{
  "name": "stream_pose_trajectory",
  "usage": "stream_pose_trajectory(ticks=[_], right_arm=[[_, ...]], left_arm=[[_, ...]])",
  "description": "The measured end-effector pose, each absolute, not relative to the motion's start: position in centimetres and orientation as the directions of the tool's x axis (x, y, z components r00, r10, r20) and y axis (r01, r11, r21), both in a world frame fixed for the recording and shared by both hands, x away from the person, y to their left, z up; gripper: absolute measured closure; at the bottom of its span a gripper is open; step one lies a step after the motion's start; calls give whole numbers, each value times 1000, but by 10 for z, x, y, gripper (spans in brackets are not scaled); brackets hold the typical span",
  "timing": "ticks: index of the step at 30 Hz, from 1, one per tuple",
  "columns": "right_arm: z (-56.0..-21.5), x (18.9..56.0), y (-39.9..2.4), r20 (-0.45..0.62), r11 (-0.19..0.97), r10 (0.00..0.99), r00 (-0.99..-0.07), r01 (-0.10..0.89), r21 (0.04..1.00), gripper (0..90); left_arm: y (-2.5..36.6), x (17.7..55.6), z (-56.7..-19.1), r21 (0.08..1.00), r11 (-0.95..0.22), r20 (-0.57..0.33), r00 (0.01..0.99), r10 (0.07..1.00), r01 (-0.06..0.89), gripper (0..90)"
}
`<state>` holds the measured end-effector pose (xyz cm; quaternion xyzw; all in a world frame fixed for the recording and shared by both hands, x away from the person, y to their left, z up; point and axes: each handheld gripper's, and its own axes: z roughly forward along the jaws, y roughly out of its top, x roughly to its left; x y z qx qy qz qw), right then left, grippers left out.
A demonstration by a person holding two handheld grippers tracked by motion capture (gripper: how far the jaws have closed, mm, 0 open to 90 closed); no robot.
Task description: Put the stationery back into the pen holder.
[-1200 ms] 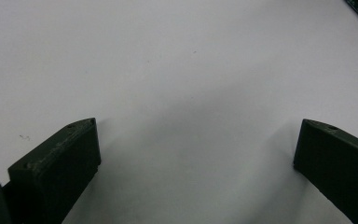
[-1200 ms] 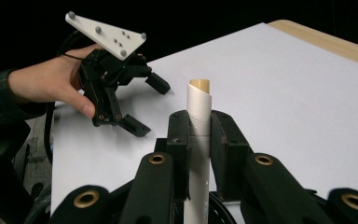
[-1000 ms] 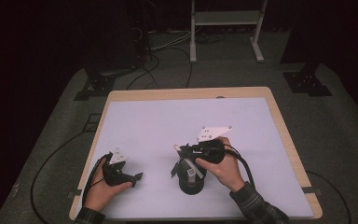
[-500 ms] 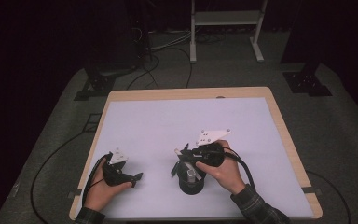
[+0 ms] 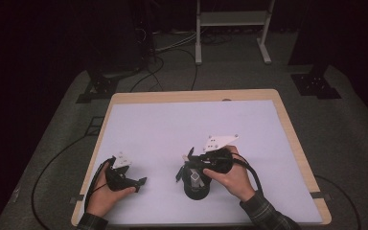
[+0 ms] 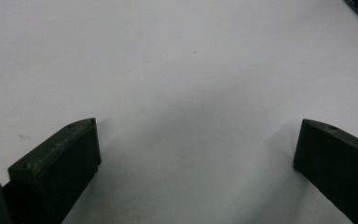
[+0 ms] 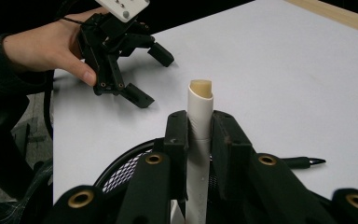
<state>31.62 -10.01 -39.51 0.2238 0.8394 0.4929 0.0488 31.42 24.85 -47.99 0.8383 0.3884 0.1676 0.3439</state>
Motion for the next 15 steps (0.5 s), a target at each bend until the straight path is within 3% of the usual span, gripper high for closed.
stream_pose_trajectory(ticks=[15], right_arm=[[-391,312,-124,137,397,459,-878,341,852,694]], left_arm=[[248,314,-480,707,-462,15,642,767,535,0]])
